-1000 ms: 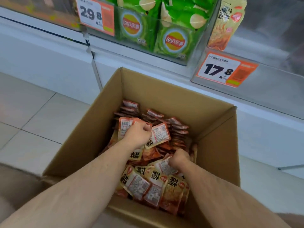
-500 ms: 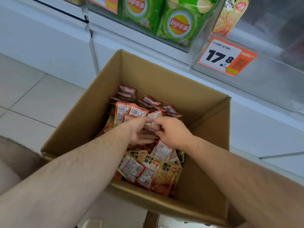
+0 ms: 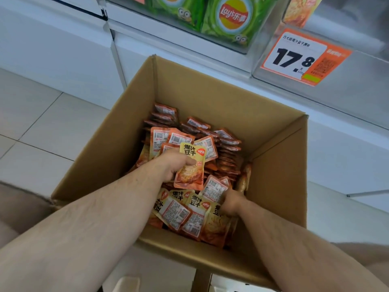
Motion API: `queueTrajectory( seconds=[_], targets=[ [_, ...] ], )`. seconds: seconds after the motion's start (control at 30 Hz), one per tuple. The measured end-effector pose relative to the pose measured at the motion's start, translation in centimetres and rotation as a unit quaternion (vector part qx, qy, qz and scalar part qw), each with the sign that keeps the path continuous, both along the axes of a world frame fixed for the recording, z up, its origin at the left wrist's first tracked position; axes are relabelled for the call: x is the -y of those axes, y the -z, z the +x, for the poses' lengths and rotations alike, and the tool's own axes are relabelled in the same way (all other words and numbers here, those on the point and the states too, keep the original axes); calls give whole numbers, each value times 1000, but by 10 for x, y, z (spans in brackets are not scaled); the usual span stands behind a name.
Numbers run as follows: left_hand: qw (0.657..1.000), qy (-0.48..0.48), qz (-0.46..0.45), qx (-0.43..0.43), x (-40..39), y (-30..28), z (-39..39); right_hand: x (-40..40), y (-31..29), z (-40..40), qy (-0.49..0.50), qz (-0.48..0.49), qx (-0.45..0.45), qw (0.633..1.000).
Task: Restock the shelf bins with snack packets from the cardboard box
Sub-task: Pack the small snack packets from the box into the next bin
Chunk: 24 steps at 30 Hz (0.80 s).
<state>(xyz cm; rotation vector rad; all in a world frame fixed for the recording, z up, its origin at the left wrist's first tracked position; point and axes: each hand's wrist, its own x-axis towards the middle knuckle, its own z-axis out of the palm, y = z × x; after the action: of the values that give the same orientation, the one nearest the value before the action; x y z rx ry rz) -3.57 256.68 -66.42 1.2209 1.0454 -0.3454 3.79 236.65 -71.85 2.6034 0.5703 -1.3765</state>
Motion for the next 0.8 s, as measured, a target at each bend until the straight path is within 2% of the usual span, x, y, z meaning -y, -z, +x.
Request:
queueTrajectory(
  seconds=[0.23, 0.33, 0.47, 0.57, 0.67, 0.73, 0.8],
  targets=[
    [1000, 5, -10, 23, 2, 0, 1, -12, -4, -4, -114, -39, 6, 993],
    [998, 14, 11, 52, 1, -7, 4, -25, -49, 9, -194, -13, 12, 981],
    [993, 11, 14, 121, 2, -32, 9, -32, -134, 40, -230, 87, 73, 967],
    [985, 34, 7, 170, 9, -54, 12, -31, -197, 51, -181, 207, 116, 954],
    [975, 37, -47, 214, 22, -78, 18, -29, -234, 54, -90, 321, 123, 935],
    [968, 38, -99, 229, 29, -97, 22, -30, -244, 57, -62, 354, 126, 925],
    [959, 68, -127, 244, 32, -117, 22, -34, -251, 60, -77, 360, 145, 918]
  ],
)
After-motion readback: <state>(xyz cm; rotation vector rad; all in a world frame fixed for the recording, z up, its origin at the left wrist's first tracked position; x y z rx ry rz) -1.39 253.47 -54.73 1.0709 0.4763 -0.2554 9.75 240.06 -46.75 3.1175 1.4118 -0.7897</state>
